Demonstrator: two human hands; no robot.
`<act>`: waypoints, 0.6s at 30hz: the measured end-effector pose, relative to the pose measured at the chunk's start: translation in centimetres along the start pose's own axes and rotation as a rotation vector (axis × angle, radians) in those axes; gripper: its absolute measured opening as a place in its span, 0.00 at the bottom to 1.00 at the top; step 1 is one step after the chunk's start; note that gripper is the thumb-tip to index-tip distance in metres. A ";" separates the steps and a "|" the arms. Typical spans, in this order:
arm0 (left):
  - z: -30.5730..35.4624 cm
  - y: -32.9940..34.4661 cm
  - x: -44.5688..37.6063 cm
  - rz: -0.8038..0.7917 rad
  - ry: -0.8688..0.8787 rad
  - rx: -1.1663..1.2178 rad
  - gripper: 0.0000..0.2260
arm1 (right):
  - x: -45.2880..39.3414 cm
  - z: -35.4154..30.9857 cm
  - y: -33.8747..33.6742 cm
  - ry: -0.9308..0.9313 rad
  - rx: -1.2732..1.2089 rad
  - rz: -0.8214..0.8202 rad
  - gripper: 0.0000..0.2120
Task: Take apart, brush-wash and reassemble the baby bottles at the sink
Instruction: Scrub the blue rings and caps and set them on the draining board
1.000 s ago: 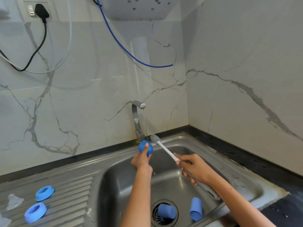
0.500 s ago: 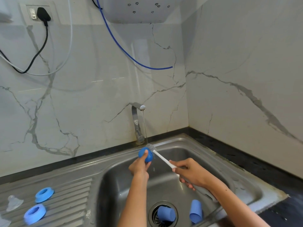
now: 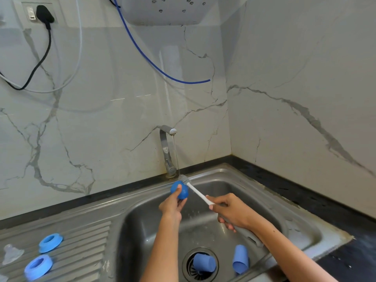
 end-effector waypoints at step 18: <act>-0.7 1.0 -1.0 -0.199 -0.072 -0.015 0.18 | -0.5 0.1 0.3 -0.009 -0.014 0.059 0.21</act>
Point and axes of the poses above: each hand's wrist, its own x-axis away from the middle knuckle, its own y-axis out of the palm, z = x × y, the point moved 4 cm from there along -x, towards the middle knuckle, and after that the axes turned 6 degrees about z, right-handed, at the moved point
